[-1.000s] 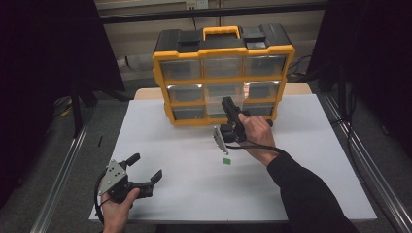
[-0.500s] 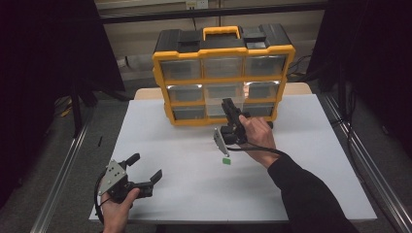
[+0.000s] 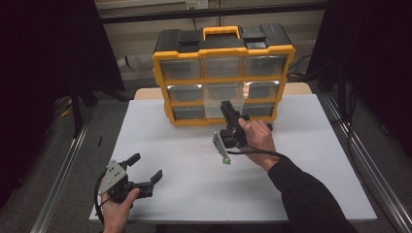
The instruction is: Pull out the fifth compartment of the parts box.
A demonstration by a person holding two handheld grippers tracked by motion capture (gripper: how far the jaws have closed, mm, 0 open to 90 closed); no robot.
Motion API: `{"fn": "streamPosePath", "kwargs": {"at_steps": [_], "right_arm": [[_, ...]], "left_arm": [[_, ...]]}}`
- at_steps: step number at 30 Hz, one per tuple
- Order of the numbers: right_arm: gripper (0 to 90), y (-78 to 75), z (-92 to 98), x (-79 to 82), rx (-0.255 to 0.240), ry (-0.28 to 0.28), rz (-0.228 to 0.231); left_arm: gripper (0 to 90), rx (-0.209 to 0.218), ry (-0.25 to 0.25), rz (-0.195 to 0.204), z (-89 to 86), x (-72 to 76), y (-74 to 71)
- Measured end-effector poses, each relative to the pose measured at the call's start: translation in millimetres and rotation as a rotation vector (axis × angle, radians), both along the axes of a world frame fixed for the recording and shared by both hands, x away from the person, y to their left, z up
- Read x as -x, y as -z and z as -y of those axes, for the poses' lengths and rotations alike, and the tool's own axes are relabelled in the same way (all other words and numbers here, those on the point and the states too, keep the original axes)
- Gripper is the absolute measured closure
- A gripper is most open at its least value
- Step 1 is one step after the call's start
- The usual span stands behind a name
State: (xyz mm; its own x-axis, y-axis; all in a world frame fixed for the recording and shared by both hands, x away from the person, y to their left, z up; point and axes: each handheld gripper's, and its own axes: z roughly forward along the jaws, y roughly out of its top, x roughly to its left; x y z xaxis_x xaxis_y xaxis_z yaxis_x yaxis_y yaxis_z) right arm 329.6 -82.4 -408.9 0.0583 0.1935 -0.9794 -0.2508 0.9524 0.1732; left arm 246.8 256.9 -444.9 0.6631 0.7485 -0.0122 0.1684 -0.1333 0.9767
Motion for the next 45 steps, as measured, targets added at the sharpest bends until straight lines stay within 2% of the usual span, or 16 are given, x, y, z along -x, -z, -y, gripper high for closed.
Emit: {"fn": "streamPosePath", "kwargs": {"at_steps": [2, 30, 33, 40, 45], "right_arm": [[77.0, 0.0, -1.3, 1.1, 0.005, -0.005, 0.003], [76.7, 3.2, 1.4, 13.6, -0.001, -0.009, 0.004], [77.1, 2.9, -1.1, 17.4, 0.02, -0.03, 0.01], [77.2, 2.6, 2.4, 16.6, 0.026, -0.024, 0.017], [77.0, 2.2, 3.5, 15.9, 0.007, -0.019, 0.01]], "left_arm": [[3.3, 0.012, -0.003, 0.0, 0.0, -0.2, 0.6], [3.3, 0.002, -0.002, 0.002, -0.8, -0.9, 0.7], [3.3, 0.0, -0.005, 0.001, -1.1, -1.0, 0.7], [3.3, 0.001, -0.002, 0.0, -1.0, -1.1, 0.9], [3.3, 0.002, -0.003, 0.0, -1.0, -1.2, 0.8]]}}
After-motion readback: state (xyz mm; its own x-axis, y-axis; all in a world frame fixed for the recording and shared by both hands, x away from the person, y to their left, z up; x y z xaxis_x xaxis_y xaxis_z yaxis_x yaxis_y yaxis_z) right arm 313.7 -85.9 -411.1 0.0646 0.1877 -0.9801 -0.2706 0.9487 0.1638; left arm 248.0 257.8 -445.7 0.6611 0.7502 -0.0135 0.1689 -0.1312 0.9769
